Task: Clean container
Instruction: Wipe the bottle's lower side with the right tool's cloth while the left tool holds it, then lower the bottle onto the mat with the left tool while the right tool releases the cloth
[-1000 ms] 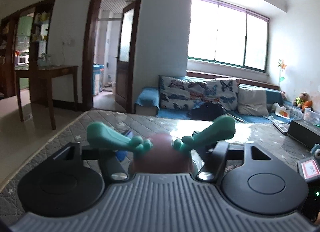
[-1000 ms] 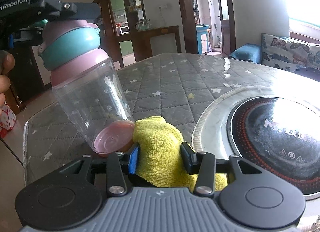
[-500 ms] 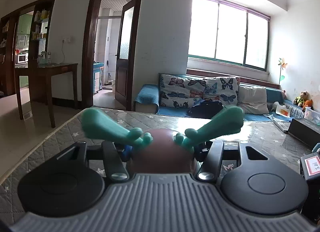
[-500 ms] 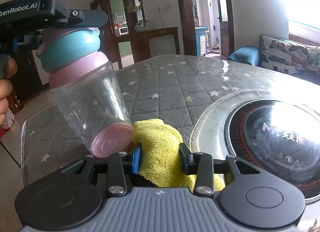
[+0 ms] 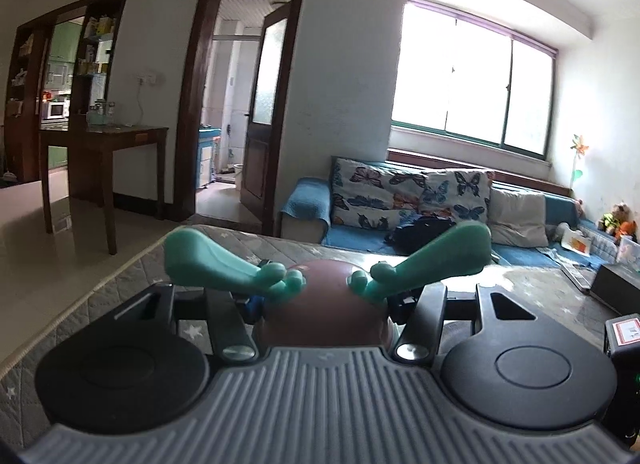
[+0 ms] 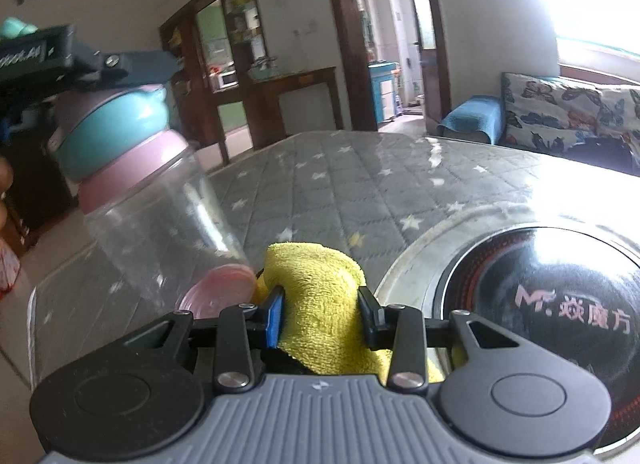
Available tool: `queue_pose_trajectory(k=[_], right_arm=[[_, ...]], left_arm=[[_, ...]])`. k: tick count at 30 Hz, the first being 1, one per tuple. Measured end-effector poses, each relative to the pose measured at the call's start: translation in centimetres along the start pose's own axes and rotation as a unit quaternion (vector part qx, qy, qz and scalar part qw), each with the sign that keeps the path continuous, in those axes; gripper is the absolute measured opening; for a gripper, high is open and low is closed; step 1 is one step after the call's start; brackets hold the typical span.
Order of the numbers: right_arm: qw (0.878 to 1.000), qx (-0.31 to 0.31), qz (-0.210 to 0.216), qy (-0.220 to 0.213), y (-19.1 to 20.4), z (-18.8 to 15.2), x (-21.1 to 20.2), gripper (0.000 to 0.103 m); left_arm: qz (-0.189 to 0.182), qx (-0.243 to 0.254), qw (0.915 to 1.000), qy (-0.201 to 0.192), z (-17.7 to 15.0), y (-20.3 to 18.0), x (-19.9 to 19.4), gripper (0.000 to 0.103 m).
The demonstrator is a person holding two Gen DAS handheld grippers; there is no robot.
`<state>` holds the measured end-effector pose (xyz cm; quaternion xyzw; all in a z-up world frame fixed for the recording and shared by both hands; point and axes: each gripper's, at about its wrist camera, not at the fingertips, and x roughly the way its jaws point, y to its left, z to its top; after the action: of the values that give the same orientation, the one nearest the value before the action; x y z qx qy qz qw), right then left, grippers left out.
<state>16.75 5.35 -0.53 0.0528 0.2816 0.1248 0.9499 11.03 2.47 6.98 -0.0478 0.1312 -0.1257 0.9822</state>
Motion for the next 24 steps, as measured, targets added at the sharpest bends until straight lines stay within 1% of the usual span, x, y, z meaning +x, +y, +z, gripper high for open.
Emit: queue_pose_trajectory(k=[4, 7, 10, 12, 16, 18, 20, 21, 22, 23, 24], right_arm=[[0.999, 0.025, -0.020, -0.017, -0.3, 1.7, 1.2, 0.037], [0.998, 0.060, -0.019, -0.022, -0.9, 2.4, 2.3, 0.037], [0.996, 0.081, -0.020, -0.018, -1.3, 2.6, 3.9, 0.037], [0.995, 0.099, -0.016, -0.005, -1.7, 2.3, 5.2, 0.038], [0.994, 0.105, -0.018, 0.004, -2.1, 2.0, 5.8, 0.043], [0.994, 0.103, -0.020, 0.005, -2.2, 1.9, 5.8, 0.044], [0.995, 0.101, -0.023, 0.006, -2.2, 1.8, 5.7, 0.050], [0.995, 0.100, -0.024, 0.006, -2.3, 1.8, 5.7, 0.051], [0.995, 0.100, -0.025, 0.006, -2.3, 1.8, 5.7, 0.054], [0.995, 0.099, -0.026, 0.007, -2.4, 1.7, 5.7, 0.059], [0.995, 0.098, -0.028, 0.007, -2.4, 1.7, 5.6, 0.061]], left_arm=[[0.021, -0.006, 0.9997, 0.013, 0.8, 0.9, 1.9, 0.056], [0.033, -0.016, 0.9989, 0.028, 1.0, 1.5, 3.6, 0.056], [0.039, -0.022, 0.9985, 0.032, 1.0, 1.9, 4.7, 0.056], [0.042, -0.027, 0.9983, 0.031, 1.2, 1.9, 5.1, 0.056], [0.048, -0.030, 0.9978, 0.034, 1.5, 1.8, 5.6, 0.056], [0.049, -0.032, 0.9976, 0.035, 1.6, 1.7, 5.6, 0.057], [0.048, -0.035, 0.9975, 0.038, 1.7, 1.4, 5.6, 0.059], [0.050, -0.033, 0.9974, 0.039, 1.7, 1.3, 5.6, 0.062], [0.055, -0.029, 0.9973, 0.039, 1.7, 1.2, 5.5, 0.068], [0.060, -0.025, 0.9972, 0.037, 1.6, 1.1, 5.3, 0.070], [0.062, -0.022, 0.9972, 0.035, 1.6, 1.0, 5.2, 0.072]])
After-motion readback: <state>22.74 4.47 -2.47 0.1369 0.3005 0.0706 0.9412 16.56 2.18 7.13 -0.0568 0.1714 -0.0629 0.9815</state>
